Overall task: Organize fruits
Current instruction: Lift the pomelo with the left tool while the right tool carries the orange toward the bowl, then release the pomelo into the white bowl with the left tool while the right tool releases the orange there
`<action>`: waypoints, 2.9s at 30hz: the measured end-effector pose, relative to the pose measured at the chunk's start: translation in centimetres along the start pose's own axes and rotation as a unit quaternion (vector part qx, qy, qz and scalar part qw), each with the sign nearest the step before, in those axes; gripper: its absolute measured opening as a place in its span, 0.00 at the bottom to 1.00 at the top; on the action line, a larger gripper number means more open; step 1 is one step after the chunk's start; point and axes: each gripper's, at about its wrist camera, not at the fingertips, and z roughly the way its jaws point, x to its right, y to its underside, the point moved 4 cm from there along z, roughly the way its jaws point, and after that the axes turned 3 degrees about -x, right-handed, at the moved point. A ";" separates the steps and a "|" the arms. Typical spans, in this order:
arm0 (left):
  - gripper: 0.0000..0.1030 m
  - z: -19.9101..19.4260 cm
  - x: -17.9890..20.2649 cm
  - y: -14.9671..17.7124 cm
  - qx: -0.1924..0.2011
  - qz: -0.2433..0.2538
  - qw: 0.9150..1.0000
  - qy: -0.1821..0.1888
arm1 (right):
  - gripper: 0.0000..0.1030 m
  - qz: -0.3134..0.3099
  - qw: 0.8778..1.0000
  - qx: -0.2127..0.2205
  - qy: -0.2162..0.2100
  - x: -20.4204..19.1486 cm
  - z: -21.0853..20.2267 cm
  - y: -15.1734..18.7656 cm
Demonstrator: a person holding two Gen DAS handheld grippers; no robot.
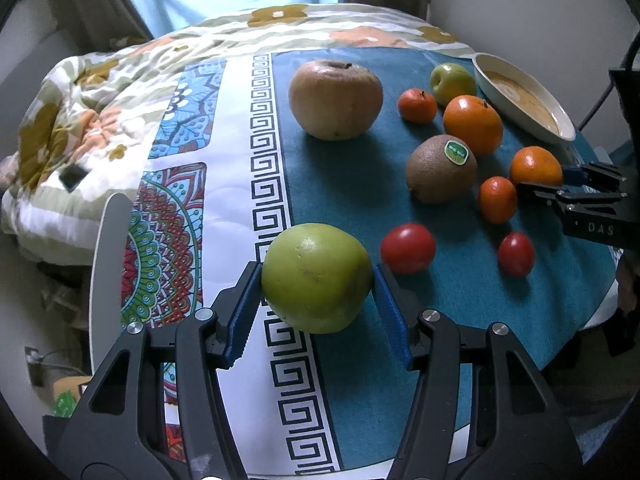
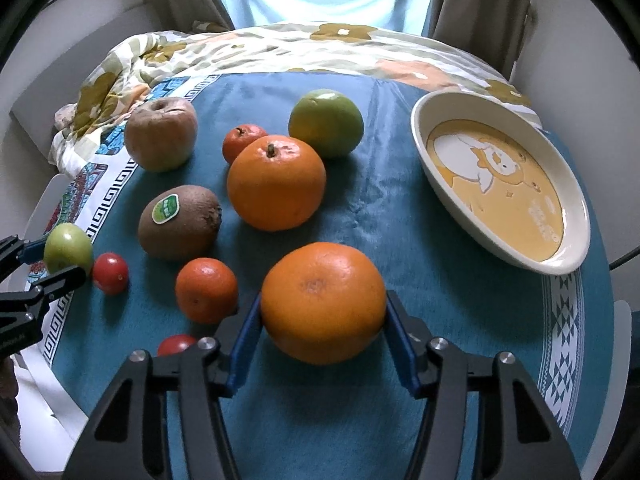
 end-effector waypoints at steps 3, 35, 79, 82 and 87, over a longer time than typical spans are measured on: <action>0.58 -0.7 0.2 -0.2 0.005 -0.006 1.000 -0.007 | 0.52 0.000 1.000 0.007 -0.006 0.2 -0.7 -0.1; 0.58 -6.6 17.1 -15.6 0.109 0.063 0.992 0.020 | 0.52 0.062 0.993 0.100 0.004 15.2 -12.8 -5.4; 1.00 9.6 28.2 -26.7 0.037 0.247 0.960 0.130 | 0.52 0.239 0.967 0.048 0.072 25.8 -5.7 -7.3; 1.00 9.0 27.1 -26.7 0.036 0.232 0.964 0.128 | 0.52 0.231 0.969 0.049 0.069 25.5 -5.7 -7.7; 1.00 7.9 25.1 -26.4 0.035 0.211 0.970 0.119 | 0.52 0.208 0.975 0.053 0.056 24.5 -5.5 -8.5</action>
